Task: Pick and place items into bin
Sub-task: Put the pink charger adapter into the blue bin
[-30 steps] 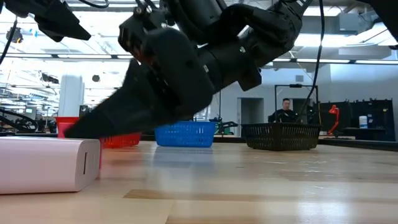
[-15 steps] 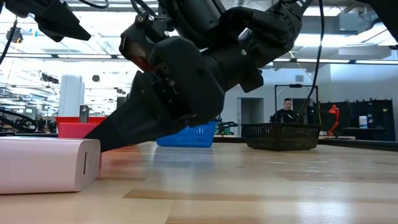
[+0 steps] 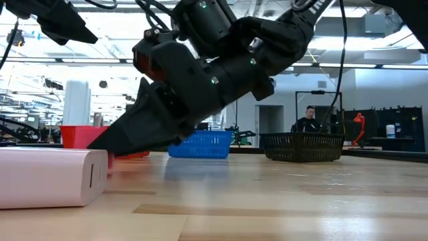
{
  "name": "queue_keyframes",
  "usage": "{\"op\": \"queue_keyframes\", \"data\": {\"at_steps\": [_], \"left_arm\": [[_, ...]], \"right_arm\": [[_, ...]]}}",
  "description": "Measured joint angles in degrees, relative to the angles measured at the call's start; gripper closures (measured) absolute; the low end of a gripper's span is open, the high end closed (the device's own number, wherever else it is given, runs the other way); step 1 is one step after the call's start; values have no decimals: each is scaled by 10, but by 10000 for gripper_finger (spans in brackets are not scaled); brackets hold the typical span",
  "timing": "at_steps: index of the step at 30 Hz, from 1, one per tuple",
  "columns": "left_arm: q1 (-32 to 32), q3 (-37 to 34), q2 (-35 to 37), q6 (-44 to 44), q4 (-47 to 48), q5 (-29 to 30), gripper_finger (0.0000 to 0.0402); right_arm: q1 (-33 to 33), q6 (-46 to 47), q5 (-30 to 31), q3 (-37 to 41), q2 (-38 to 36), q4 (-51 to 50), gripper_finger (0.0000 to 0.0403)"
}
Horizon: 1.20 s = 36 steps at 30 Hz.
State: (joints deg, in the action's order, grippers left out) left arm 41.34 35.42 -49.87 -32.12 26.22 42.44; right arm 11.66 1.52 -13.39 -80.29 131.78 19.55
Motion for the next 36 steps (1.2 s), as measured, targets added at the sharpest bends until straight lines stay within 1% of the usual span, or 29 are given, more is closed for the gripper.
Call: {"op": "queue_keyframes", "data": {"at_steps": [3, 6, 8, 9, 12, 14, 18, 20, 22, 27, 29, 31, 34, 36], "left_arm": [[0, 0, 0, 0, 0, 0, 206], [0, 0, 0, 0, 2, 0, 206], [0, 0, 0, 0, 5, 0, 206], [0, 0, 0, 0, 7, 0, 206], [0, 0, 0, -4, 15, 0, 206], [0, 0, 0, -5, 17, 0, 206], [0, 0, 0, -2, 15, 0, 206], [0, 0, 0, -2, 15, 0, 206], [0, 0, 0, 0, 15, 0, 206], [0, 0, 0, 0, 15, 0, 206], [0, 0, 0, 2, 16, 0, 206], [0, 0, 0, 2, 20, 0, 206], [0, 0, 0, 3, 21, 1, 206], [0, 0, 0, 7, 25, 1, 206]], "right_arm": [[-19, 0, 0, 0, -21, -9, 264], [-39, -1, 1, 0, -50, -34, 266], [-52, -18, 14, 0, -78, -67, 266], [-58, -32, 30, 0, -93, -86, 262], [-76, -63, 102, 0, -138, -166, 243], [-89, -76, 139, 0, -163, -215, 239], [-117, -80, 179, 0, -191, -267, 255], [-131, -80, 190, 0, -193, -280, 264], [-148, -80, 198, 0, -191, -303, 265], [-191, -71, 204, -1, -172, -319, 238], [-207, -71, 204, 3, -168, -334, 234], [-218, -68, 204, -2, -158, -311, 239], [-233, -48, 201, 2, -149, -325, 257], [-235, -50, 196, -1, -137, -304, 265]]}}
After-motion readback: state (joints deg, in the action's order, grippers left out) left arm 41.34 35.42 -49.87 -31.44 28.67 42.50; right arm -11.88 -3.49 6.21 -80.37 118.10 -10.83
